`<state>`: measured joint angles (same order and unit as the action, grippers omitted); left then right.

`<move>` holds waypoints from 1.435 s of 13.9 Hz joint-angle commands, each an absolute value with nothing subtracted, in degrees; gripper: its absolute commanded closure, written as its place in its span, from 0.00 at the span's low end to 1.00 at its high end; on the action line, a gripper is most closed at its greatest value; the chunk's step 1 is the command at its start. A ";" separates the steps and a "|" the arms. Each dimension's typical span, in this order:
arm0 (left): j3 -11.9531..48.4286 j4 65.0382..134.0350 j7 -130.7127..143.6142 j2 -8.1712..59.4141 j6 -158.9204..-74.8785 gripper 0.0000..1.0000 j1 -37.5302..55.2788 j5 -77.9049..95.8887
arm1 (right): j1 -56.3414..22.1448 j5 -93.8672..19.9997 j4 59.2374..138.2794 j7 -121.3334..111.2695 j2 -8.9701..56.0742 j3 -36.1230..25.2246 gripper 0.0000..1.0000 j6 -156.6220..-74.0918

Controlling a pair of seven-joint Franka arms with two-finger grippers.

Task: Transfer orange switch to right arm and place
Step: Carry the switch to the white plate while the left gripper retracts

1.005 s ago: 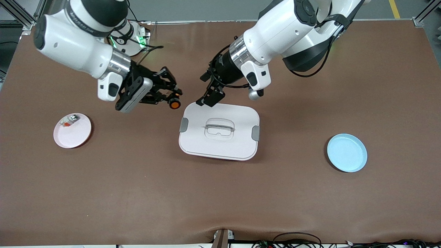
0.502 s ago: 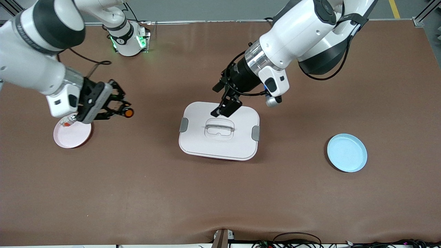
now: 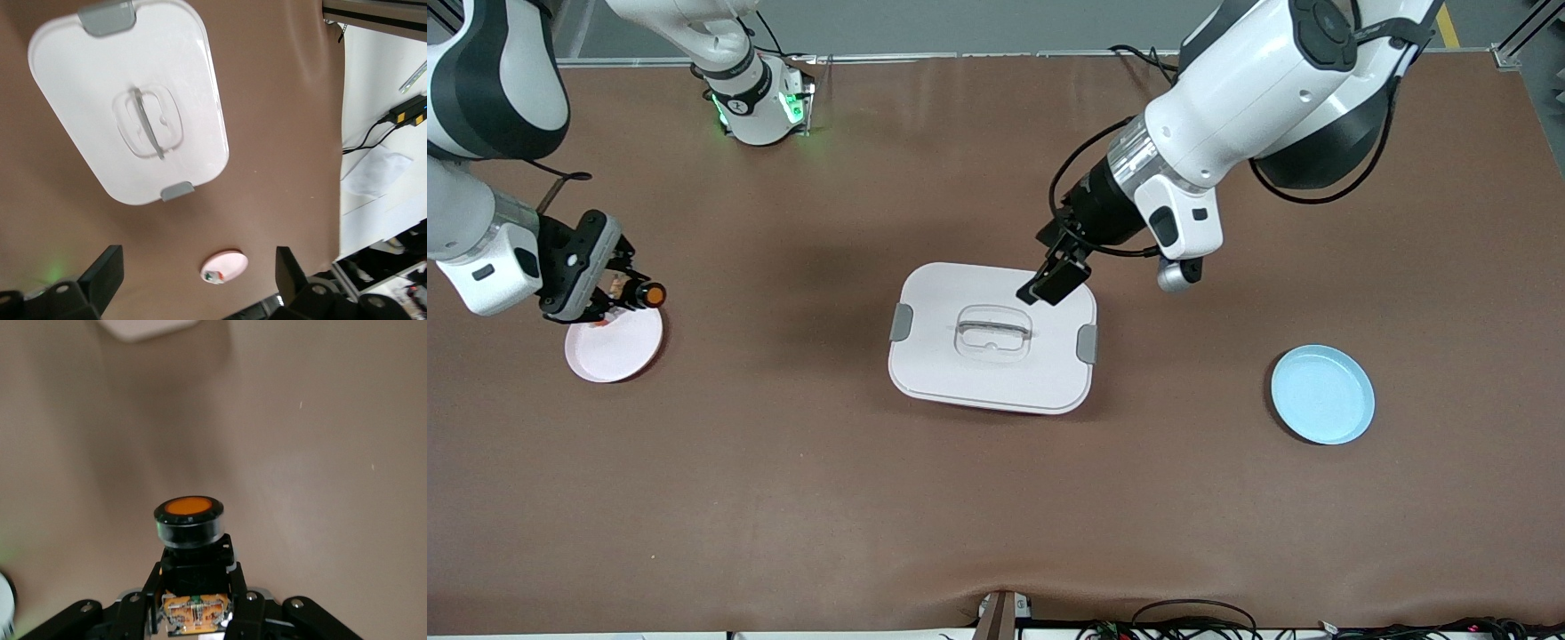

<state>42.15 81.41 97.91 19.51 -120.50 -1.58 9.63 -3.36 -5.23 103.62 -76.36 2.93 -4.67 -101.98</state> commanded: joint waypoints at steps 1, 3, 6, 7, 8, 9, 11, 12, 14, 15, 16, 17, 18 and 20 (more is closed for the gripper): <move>42.45 81.65 86.97 16.97 -113.58 0.00 -4.82 8.88 | -1.58 0.51 105.20 -79.80 2.64 -3.60 1.00 -102.22; 42.10 81.65 76.43 15.47 -107.17 0.00 -6.32 8.70 | -1.58 4.55 108.44 -79.98 1.59 -3.60 1.00 -105.36; 42.45 81.65 64.89 13.89 -99.16 0.00 -6.33 -0.58 | 0.08 7.29 115.03 -81.46 -0.35 -3.60 1.00 -112.39; 42.54 81.65 62.86 13.80 -97.66 0.00 -6.33 -3.05 | 0.96 7.47 117.05 -82.52 -0.44 -3.69 1.00 -114.85; 42.45 81.65 60.67 13.80 -96.52 0.00 -6.33 -4.12 | 2.53 7.56 119.16 -83.75 -0.35 -3.69 1.00 -117.74; 42.02 81.65 57.95 13.80 -95.63 0.00 -6.33 -4.22 | 3.68 7.65 121.27 -84.80 -0.35 -3.69 1.00 -120.82; 42.01 81.65 52.32 13.80 -93.96 0.00 -7.37 -5.53 | 5.70 9.74 124.88 -85.61 -0.09 -3.69 1.00 -126.36; 42.01 81.65 49.60 13.71 -93.43 0.00 -8.25 -6.32 | 7.10 10.19 126.63 -85.78 0.09 -3.69 1.00 -129.00; 42.10 81.65 44.59 13.62 -92.64 0.00 -10.01 -6.94 | 9.57 10.28 128.58 -87.52 0.96 -3.69 1.00 -133.13; 42.19 81.65 42.82 13.62 -92.64 0.00 -11.76 -6.86 | 10.80 10.28 128.93 -88.76 2.18 -3.69 1.00 -134.89; 42.10 81.65 40.98 13.62 -92.55 0.00 -12.56 -6.94 | 12.03 10.28 129.11 -89.90 3.42 -3.60 1.00 -136.74; 42.01 81.65 38.61 13.28 -92.20 0.00 -13.79 -6.94 | 13.09 10.28 129.29 -91.04 4.82 -3.60 1.00 -138.58; 42.10 81.65 35.80 13.10 -92.20 0.00 -15.54 -6.86 | 14.14 10.28 129.46 -92.10 6.40 -3.60 1.00 -140.78; 42.10 81.65 30.96 13.01 -92.20 0.00 -18.01 -6.86 | 15.81 10.28 129.72 -93.42 9.30 -3.60 1.00 -144.13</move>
<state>41.69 81.29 35.11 14.57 -93.21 -15.80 -5.99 13.38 9.19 129.71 -91.81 6.47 -4.63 -141.19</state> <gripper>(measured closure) 0.000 0.590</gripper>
